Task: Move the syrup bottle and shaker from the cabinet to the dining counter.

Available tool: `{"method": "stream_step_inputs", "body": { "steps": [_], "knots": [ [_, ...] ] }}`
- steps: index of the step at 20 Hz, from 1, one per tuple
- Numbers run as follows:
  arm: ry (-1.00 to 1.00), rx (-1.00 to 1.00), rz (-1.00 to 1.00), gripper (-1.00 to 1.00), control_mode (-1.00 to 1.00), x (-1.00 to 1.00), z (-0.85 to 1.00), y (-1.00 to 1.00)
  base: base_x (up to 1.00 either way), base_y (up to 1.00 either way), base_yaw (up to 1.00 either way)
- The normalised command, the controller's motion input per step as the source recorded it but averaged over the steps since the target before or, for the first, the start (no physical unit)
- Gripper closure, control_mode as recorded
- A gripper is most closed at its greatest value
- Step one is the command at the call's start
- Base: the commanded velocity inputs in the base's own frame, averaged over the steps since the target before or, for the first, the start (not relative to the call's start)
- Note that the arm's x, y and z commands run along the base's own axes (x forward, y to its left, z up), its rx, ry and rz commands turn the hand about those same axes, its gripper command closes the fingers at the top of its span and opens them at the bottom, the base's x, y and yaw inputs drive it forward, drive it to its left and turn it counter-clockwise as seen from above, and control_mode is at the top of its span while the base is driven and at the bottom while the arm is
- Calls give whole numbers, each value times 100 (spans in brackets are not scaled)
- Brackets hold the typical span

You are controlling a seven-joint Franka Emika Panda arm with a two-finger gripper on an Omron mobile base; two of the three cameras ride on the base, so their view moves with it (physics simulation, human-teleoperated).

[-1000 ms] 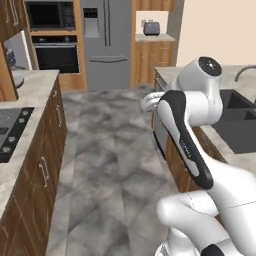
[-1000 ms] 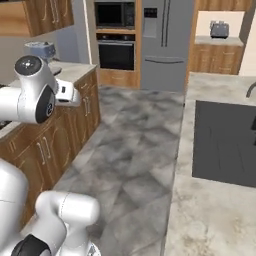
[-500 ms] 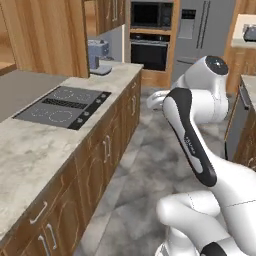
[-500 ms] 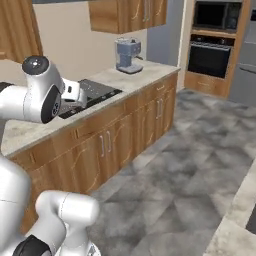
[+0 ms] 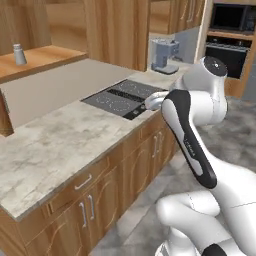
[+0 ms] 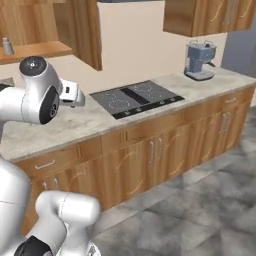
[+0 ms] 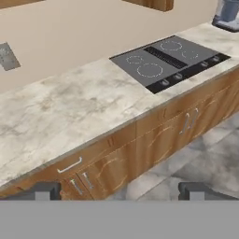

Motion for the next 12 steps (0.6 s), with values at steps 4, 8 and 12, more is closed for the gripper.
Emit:
{"method": "stream_step_inputs", "body": {
  "steps": [4,8,12],
  "knots": [
    [0,0,0,-100,100,0,0,0,74,0,49],
    [0,0,0,-100,100,0,0,0,99,1,43],
    [0,0,0,-100,100,0,0,0,100,14,33]
  ]
}}
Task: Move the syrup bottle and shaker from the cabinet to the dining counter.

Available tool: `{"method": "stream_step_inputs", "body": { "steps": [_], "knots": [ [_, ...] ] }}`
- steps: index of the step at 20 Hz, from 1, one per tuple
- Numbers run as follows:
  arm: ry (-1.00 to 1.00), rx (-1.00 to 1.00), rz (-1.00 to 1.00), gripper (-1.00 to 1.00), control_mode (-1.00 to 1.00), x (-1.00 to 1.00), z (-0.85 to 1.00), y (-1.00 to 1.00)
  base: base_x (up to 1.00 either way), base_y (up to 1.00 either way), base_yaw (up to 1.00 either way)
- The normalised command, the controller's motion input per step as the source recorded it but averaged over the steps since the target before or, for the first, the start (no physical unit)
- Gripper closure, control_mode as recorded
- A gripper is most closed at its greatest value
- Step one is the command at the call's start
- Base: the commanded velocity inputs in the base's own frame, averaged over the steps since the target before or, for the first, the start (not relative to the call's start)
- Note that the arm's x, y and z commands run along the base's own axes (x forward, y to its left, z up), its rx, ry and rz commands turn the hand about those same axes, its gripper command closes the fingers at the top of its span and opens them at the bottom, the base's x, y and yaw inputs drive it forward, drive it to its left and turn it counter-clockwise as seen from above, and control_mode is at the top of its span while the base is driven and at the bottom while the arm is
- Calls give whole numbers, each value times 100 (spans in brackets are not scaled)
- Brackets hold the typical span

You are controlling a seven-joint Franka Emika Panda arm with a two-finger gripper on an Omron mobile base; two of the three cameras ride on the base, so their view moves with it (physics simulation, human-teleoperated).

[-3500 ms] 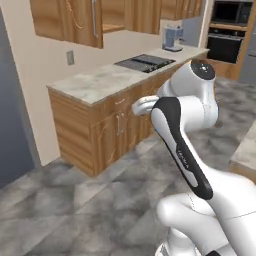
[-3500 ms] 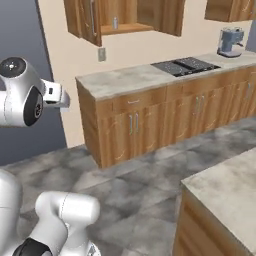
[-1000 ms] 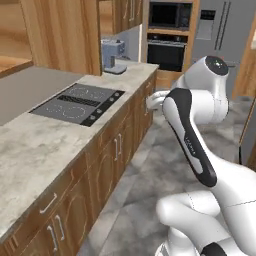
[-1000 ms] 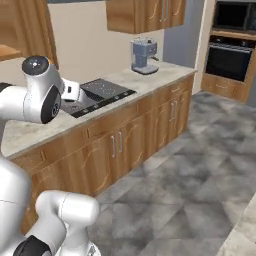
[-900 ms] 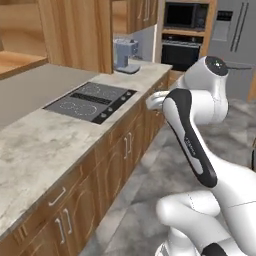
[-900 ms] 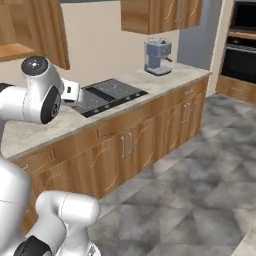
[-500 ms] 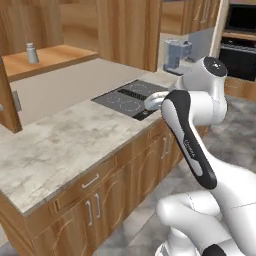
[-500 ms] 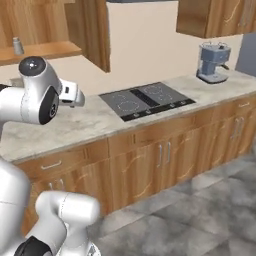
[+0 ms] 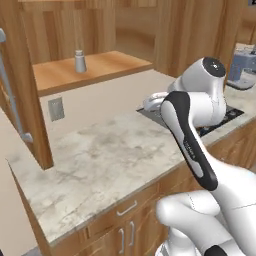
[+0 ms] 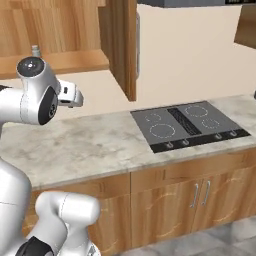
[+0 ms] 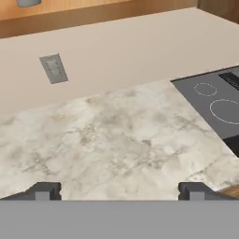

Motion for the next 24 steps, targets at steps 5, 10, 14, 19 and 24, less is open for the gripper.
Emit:
{"method": "stream_step_inputs", "body": {
  "steps": [5,10,14,19,24],
  "knots": [
    [0,0,0,-100,100,0,0,0,71,25,36],
    [0,0,0,-100,100,0,0,0,26,3,53],
    [-1,-1,8,-100,-100,0,7,3,12,6,31],
    [-22,-7,16,-100,-100,0,83,13,0,0,0],
    [-11,-16,-2,-100,-100,25,80,25,0,0,0]
  ]
}}
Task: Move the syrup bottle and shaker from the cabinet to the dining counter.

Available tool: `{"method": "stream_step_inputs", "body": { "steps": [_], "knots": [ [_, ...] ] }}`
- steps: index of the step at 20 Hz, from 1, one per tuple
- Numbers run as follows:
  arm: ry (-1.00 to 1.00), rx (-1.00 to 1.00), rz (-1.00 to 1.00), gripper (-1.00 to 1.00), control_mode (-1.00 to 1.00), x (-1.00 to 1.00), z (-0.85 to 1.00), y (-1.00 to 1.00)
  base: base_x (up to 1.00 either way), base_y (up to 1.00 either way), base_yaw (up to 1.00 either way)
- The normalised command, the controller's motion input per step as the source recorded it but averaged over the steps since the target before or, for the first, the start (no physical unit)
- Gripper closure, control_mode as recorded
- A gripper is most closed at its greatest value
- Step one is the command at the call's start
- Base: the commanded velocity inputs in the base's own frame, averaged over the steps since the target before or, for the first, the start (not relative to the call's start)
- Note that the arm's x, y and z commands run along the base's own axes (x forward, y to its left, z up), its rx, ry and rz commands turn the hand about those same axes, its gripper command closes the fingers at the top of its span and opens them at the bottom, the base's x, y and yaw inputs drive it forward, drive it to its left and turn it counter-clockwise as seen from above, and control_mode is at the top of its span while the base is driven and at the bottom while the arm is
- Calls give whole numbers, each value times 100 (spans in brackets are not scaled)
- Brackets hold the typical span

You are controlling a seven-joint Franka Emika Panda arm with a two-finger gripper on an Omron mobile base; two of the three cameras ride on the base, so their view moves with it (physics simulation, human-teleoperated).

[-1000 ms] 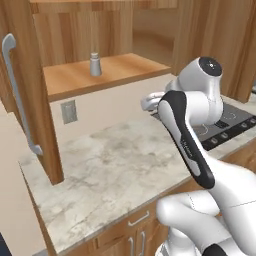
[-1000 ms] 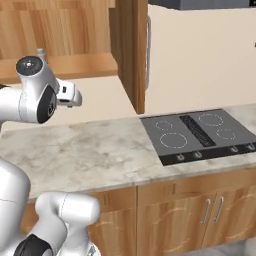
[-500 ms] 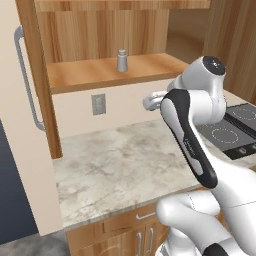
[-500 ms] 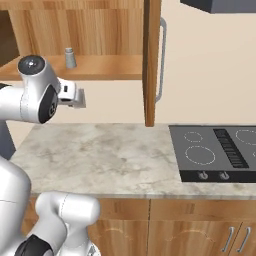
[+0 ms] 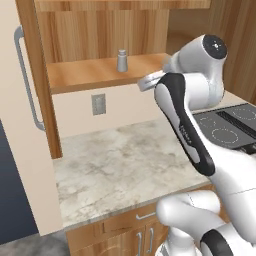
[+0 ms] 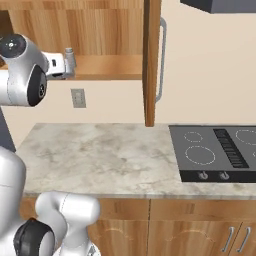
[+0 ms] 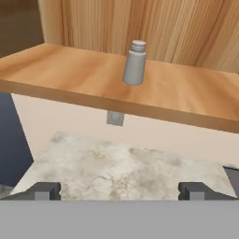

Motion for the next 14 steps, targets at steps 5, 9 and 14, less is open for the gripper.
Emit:
{"method": "stream_step_inputs", "body": {
  "steps": [5,9,14],
  "knots": [
    [0,-5,-1,-100,-100,83,29,5,0,0,0],
    [0,1,0,-100,-100,86,7,0,0,0,0],
    [0,5,0,-100,-100,82,0,10,0,0,0]
  ]
}}
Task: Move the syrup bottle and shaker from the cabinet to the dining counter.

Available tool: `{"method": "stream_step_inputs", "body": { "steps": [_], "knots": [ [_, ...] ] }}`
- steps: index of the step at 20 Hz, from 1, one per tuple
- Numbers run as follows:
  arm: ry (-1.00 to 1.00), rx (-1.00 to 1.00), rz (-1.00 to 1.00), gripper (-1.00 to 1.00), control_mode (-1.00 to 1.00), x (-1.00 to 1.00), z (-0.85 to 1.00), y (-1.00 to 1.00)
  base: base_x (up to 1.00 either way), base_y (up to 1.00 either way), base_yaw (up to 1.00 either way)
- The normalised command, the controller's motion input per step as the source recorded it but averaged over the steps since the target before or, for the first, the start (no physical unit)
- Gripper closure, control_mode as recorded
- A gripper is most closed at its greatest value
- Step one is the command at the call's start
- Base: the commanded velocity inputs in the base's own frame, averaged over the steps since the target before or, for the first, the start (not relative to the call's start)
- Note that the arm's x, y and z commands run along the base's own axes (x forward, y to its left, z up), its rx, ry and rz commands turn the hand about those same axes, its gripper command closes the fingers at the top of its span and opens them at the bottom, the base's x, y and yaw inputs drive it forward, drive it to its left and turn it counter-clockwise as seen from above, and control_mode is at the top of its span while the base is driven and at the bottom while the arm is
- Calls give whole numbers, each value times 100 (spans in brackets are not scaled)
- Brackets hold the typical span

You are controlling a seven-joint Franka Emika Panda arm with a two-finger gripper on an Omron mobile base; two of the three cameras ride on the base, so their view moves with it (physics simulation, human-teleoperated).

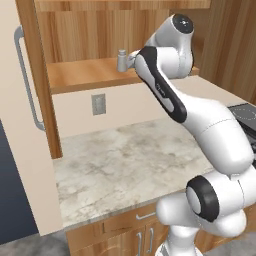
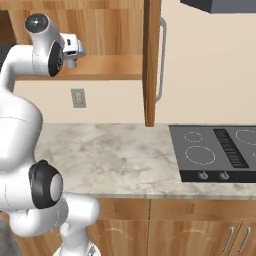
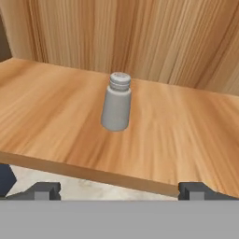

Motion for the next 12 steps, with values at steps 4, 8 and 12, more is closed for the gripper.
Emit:
{"method": "stream_step_inputs", "body": {
  "steps": [4,8,12],
  "knots": [
    [0,8,0,-100,-100,66,0,34,0,0,0],
    [0,5,0,-100,-100,68,0,35,0,0,0],
    [0,1,0,-100,-100,68,0,12,0,0,0]
  ]
}}
